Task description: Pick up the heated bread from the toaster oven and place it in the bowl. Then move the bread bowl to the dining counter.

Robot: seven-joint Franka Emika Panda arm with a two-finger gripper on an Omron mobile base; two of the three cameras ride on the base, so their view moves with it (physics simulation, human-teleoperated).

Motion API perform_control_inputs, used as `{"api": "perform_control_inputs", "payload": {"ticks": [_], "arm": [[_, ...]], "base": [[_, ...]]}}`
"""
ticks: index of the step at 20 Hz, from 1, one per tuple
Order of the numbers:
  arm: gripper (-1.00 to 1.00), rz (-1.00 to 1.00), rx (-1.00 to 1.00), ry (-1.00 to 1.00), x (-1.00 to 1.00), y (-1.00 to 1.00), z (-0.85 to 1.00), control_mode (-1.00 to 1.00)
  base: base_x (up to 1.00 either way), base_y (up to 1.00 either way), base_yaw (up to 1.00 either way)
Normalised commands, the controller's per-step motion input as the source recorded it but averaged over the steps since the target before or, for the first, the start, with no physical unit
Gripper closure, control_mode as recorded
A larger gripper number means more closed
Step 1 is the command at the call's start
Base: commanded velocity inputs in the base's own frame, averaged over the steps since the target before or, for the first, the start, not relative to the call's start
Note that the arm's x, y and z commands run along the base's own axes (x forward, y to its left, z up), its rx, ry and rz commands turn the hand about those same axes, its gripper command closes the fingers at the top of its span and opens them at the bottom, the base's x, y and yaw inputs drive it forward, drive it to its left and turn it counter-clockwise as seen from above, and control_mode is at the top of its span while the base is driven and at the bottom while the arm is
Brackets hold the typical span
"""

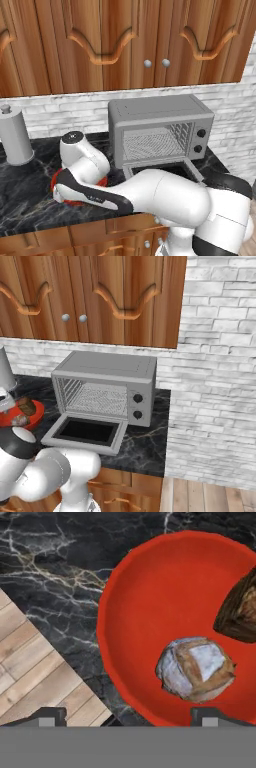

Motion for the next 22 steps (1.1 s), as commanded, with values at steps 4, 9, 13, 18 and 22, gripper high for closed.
{"api": "perform_control_inputs", "payload": {"ticks": [4, 9, 13, 18, 22], "arm": [[-1.00, 0.14, -0.15, 0.00, -0.06, 0.32, -0.26, -1.00], [-1.00, 0.08, -0.18, 0.00, 0.12, 0.52, -0.18, -1.00], [-1.00, 0.03, -0.19, 0.00, 0.36, 0.28, -0.32, -1.00], [-1.00, 0.00, -0.14, 0.00, 0.37, 0.10, -0.39, -1.00], [-1.00, 0.00, -0.11, 0.00, 0.54, 0.00, -0.38, -1.00]], "base": [[0.00, 0.00, 0.00], [0.00, 0.00, 0.00], [0.00, 0.00, 0.00], [0.00, 0.00, 0.00], [0.00, 0.00, 0.00]]}}
